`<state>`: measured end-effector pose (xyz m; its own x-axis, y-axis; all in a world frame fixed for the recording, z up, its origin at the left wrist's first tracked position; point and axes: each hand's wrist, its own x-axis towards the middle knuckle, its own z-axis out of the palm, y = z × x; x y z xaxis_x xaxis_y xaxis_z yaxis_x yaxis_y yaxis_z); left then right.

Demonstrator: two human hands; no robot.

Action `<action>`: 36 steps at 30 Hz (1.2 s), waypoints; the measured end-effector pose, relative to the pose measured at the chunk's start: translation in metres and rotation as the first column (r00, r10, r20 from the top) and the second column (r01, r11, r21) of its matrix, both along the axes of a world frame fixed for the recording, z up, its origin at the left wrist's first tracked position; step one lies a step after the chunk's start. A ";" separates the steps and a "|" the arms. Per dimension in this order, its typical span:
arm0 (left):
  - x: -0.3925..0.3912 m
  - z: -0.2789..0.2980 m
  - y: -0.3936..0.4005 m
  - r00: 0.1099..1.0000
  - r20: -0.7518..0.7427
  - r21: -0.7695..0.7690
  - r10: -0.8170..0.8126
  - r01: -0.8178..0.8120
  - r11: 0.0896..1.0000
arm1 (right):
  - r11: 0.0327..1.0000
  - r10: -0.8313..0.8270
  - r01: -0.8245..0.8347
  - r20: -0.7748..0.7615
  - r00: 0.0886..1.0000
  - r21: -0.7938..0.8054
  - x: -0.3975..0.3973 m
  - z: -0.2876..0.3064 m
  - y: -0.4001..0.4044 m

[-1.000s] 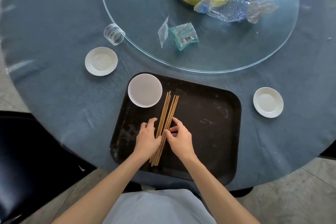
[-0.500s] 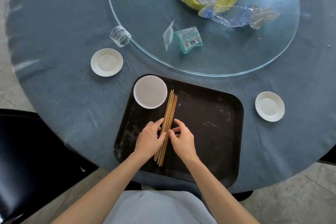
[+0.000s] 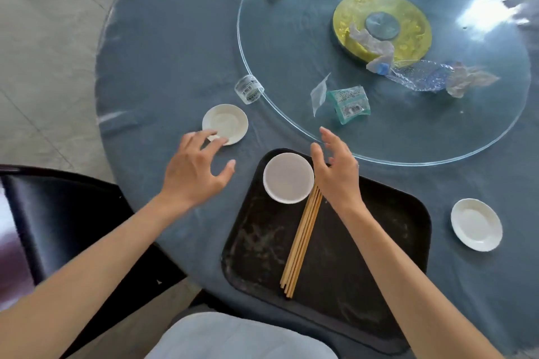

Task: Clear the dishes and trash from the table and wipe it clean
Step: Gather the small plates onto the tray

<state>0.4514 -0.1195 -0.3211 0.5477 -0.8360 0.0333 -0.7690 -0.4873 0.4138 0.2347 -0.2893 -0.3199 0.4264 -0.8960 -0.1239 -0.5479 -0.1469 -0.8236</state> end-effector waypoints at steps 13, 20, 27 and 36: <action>0.153 -0.098 -0.067 0.552 -0.717 0.245 0.425 -0.370 0.896 | 0.852 0.042 0.094 -0.246 0.968 0.515 0.198 -0.082 -0.036; 0.163 -0.118 -0.077 0.474 -0.804 0.211 0.359 -0.337 0.918 | 0.792 -0.183 0.260 -0.191 0.964 0.553 0.219 -0.114 -0.024; 0.156 -0.089 -0.076 0.371 -0.904 0.092 0.212 -0.316 0.944 | 0.753 -0.265 0.270 -0.100 0.959 0.600 0.199 -0.084 -0.023; 0.092 0.011 -0.114 0.306 -0.952 -0.067 -0.008 -0.181 0.981 | 0.765 -0.418 0.260 0.147 0.896 0.589 0.105 0.015 -0.034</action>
